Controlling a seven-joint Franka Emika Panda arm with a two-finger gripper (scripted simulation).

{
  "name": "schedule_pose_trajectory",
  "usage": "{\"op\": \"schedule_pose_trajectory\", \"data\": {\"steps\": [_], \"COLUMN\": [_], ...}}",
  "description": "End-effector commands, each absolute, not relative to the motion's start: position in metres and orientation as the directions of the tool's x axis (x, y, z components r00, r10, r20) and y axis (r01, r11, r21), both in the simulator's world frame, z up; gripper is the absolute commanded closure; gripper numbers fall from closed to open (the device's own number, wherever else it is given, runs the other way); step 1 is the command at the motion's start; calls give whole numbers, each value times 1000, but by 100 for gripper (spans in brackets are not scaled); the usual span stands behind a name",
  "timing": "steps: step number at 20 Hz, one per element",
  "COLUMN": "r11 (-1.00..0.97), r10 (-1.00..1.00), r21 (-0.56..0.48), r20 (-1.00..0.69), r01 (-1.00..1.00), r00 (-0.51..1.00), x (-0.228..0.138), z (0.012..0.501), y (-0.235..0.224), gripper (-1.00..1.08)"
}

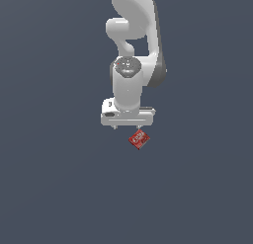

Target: Pick up the object and move it to a goal position.

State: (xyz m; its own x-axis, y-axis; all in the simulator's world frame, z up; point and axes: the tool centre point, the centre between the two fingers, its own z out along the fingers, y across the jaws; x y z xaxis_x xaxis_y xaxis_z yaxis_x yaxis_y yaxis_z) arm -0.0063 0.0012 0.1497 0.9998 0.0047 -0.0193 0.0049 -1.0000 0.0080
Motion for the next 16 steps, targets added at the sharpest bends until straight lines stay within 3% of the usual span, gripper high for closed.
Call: {"op": "schedule_pose_trajectory", "data": {"steps": [1, 16], "r11": [-1000, -1000], "r10": [5, -11], "r21": [8, 12], "r20": [-19, -33], "r01": [5, -11], "r00": [1000, 999], "x": [-6, -7], "z": [150, 147], "y": [1, -22], "gripper": [-92, -92]}}
